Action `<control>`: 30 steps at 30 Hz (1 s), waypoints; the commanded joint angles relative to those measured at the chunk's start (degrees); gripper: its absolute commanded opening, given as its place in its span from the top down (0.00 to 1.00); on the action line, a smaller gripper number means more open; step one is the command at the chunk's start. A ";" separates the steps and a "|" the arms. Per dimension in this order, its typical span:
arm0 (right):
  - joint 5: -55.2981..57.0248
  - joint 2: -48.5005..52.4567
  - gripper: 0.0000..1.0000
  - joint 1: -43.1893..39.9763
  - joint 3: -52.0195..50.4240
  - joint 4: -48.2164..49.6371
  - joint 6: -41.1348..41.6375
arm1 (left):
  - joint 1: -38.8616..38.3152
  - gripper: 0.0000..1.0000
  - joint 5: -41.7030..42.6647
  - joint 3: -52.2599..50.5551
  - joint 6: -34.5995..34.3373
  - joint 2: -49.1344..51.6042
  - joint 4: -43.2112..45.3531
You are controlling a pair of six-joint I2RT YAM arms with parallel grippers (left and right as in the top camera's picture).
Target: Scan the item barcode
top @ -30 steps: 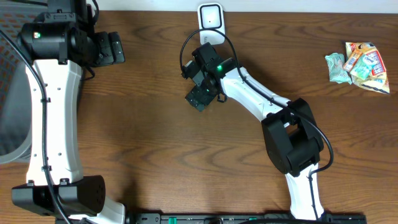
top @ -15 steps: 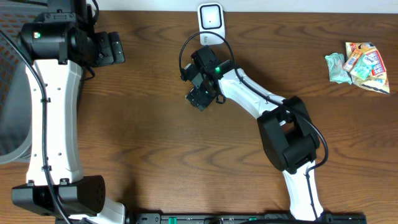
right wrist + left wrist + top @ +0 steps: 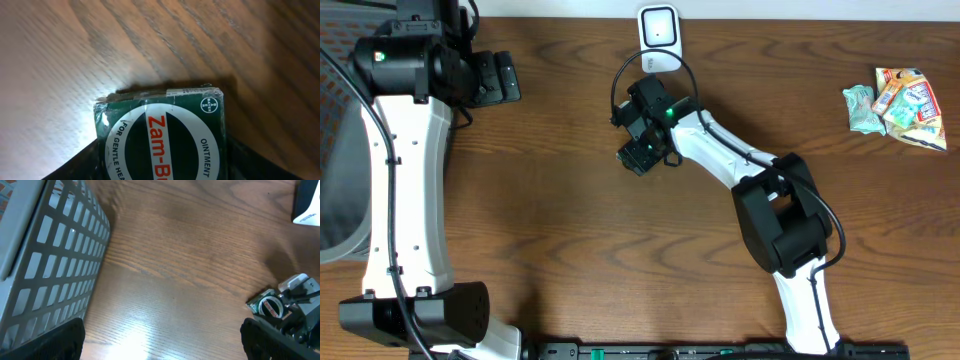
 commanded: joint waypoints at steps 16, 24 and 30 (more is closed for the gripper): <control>-47.21 1.03 0.41 -17.64 1.79 0.68 22.69 | 0.24 0.02 -0.92 -0.28 -0.50 0.22 0.00; -48.98 1.03 0.38 -23.17 -1.84 -1.16 25.92 | 0.24 0.02 -0.92 -0.28 -0.50 0.22 0.00; -46.66 1.03 0.37 -25.27 -5.92 -0.52 27.39 | 0.24 0.02 -0.92 -0.28 -0.52 0.22 0.00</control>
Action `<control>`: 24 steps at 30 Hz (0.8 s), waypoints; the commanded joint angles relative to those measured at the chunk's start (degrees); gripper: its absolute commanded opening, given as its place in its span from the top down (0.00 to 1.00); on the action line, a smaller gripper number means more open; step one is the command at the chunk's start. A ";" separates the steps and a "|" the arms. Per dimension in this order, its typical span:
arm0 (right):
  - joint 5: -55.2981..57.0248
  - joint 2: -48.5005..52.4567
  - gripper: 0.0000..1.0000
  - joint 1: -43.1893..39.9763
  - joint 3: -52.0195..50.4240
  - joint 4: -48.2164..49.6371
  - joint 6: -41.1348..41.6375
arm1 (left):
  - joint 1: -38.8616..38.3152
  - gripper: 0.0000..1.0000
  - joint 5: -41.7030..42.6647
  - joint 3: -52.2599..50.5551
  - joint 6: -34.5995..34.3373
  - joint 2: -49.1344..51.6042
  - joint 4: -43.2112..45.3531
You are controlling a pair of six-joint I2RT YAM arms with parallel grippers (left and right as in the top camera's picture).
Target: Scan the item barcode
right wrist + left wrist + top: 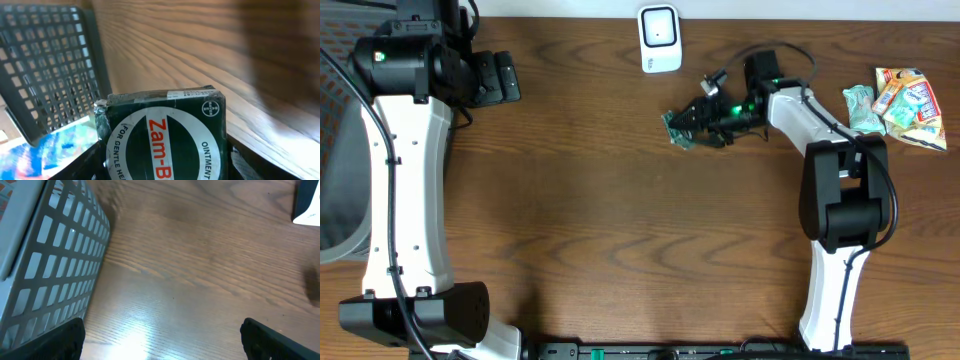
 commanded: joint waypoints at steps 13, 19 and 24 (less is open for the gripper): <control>8.61 0.57 0.34 -5.88 -7.54 0.33 2.45 | 0.24 0.02 -0.92 -0.28 -0.52 0.22 0.00; 8.81 0.55 0.16 -7.21 -7.06 0.13 2.40 | 0.22 0.02 -0.92 -0.28 -0.52 0.22 0.00; 11.76 0.02 0.03 -6.64 -3.91 -3.48 0.94 | 0.24 0.02 -0.92 -0.28 -0.50 0.22 0.00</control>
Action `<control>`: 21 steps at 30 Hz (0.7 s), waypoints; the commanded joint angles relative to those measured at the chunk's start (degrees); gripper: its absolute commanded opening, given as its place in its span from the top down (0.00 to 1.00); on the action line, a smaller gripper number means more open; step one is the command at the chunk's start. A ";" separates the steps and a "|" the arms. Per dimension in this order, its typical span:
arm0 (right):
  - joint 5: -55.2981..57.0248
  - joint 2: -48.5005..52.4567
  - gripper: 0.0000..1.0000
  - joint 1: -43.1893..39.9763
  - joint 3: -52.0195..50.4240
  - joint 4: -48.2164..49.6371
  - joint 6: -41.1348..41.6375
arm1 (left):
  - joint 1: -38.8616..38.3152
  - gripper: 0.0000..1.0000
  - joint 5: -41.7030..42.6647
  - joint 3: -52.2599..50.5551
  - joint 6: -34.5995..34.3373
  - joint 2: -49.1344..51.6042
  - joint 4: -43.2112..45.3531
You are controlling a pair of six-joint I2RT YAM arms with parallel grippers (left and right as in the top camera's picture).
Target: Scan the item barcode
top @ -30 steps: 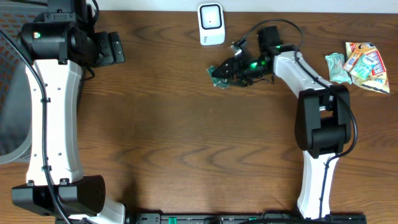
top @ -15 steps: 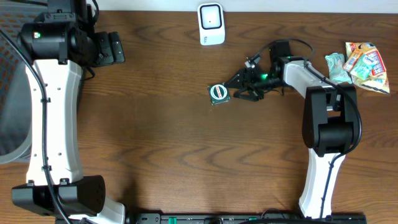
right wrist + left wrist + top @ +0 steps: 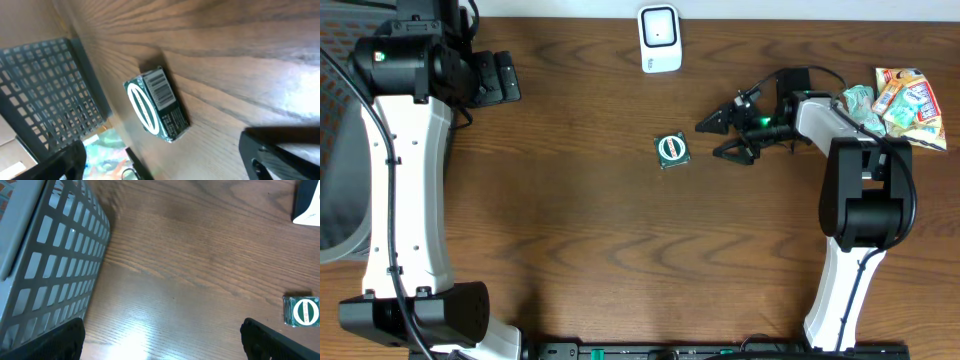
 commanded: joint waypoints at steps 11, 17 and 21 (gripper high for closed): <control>52.85 -7.10 0.02 10.49 16.44 -16.41 -3.50 | 0.24 0.02 -0.92 -0.28 -0.50 0.22 0.00; 76.28 -6.93 0.01 21.59 17.57 -14.43 -3.50 | 0.24 0.02 -0.92 -0.28 -0.52 0.22 0.00; 85.35 -5.07 0.01 27.80 17.57 -12.13 -3.58 | 0.24 0.02 -0.92 -0.28 -0.50 0.22 0.00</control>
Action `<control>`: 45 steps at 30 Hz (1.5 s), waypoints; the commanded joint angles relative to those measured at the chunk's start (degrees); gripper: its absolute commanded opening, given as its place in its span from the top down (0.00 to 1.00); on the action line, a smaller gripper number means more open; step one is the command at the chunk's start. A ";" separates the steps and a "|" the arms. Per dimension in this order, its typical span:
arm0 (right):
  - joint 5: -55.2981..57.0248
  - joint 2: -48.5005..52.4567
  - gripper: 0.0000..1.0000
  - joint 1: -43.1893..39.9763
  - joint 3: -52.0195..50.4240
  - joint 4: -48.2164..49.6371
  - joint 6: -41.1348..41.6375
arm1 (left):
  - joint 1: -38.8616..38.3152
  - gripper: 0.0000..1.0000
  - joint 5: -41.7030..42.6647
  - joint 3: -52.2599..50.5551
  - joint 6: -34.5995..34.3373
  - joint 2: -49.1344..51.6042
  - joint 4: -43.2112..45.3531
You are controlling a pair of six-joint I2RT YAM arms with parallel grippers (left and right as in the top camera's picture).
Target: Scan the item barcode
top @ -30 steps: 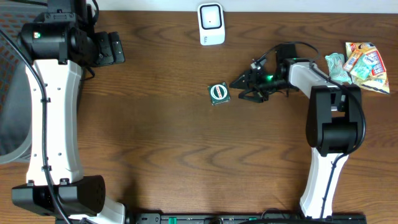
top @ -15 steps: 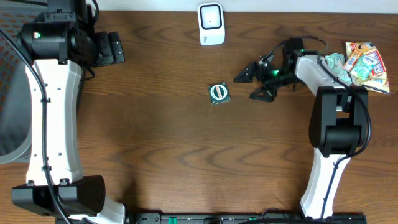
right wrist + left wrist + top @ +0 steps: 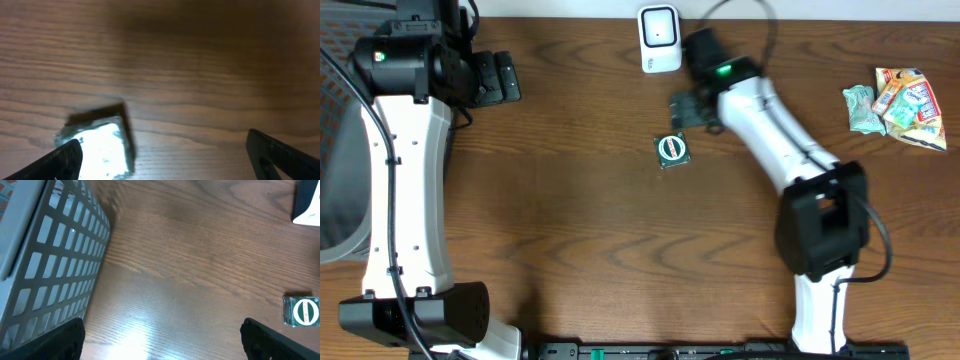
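Observation:
The dark green Zam-Buk ointment box [image 3: 672,149] lies flat on the wooden table, its round white label facing up. It also shows at the right edge of the left wrist view [image 3: 301,311] and as a glaring blur in the right wrist view [image 3: 97,147]. The white barcode scanner [image 3: 659,38] stands at the table's back edge. My right gripper [image 3: 688,106] hangs open between scanner and box, holding nothing; the box sits by its left fingertip [image 3: 62,160]. My left gripper [image 3: 495,78] is open at the back left, far from the box.
A grey mesh basket [image 3: 50,255] stands at the table's left side, close to my left gripper. Several snack packets [image 3: 900,100] lie at the far right. The scanner's corner [image 3: 307,205] shows at the top right of the left wrist view.
My right gripper was open to the right of the box; now it is behind the box, near the scanner. The box lies where it did. The left arm is unchanged.
My right gripper first held the box low over the table, left of centre below the scanner. Then it held it further right. Then the box lay on the table with the gripper open beside it. Now the open gripper hangs between box and scanner.

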 commanded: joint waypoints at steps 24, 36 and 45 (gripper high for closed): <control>16.76 9.70 0.01 13.20 0.22 2.67 -5.46 | 0.24 0.02 -0.92 -0.28 -0.52 0.22 -0.02; 16.96 9.70 0.43 12.90 0.22 1.31 -5.49 | 0.24 0.02 -0.92 -0.28 -0.50 0.22 -0.02; 14.40 9.70 0.56 12.52 0.22 1.05 -5.53 | 0.22 0.02 -0.92 -0.28 -0.50 0.22 -0.02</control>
